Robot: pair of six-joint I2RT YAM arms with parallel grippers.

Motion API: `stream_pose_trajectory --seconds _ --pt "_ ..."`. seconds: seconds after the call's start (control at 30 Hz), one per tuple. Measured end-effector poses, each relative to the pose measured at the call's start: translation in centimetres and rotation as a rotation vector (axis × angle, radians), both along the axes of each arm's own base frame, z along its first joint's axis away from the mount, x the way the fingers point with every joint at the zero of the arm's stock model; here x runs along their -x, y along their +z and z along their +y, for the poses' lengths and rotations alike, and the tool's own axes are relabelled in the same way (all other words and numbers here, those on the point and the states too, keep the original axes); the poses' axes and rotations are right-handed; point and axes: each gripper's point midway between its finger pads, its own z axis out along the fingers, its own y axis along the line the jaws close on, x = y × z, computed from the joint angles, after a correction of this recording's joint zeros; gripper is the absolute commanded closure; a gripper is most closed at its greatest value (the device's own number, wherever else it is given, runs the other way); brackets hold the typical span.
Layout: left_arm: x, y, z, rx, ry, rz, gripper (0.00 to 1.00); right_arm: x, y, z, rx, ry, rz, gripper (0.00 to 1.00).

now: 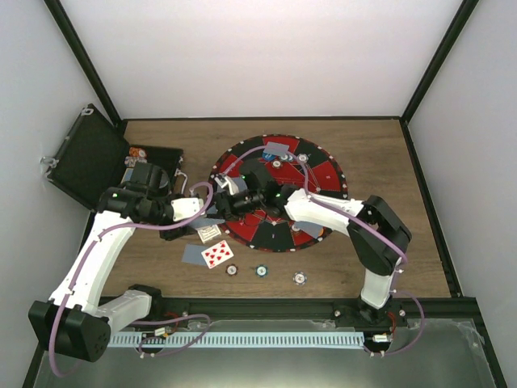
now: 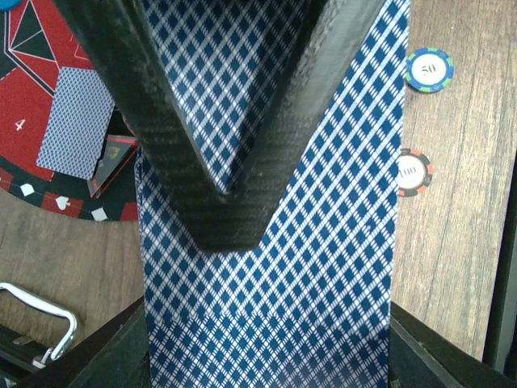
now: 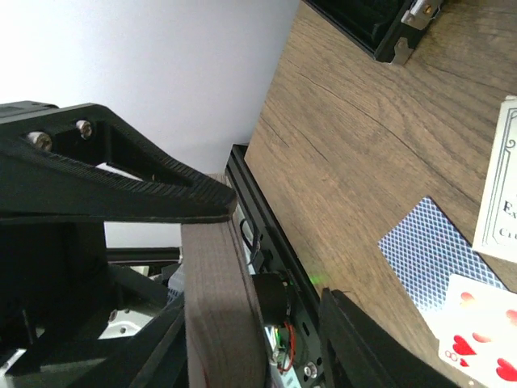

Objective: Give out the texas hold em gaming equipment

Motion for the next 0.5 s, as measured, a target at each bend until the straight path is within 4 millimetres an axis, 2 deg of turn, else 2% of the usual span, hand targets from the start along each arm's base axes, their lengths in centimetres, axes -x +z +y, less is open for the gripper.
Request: stream_pose_trajectory --seconds 0.07,0.37,0.5 --pt "0.0 -0.2 0.1 -0.003 0.001 0.003 0.96 0.1 0.3 -0.2 0.001 -0.003 -0.006 0.72" --pt "0.0 -0.7 0.3 -0.019 0.007 0.011 0.96 0.0 0.3 -1.3 0.057 -0.036 -0.023 0.72" --pt "0.0 -0.8 0.3 -0.023 0.008 0.019 0.96 0.0 0.3 -1.6 0.074 -0.040 -0.031 0.86"
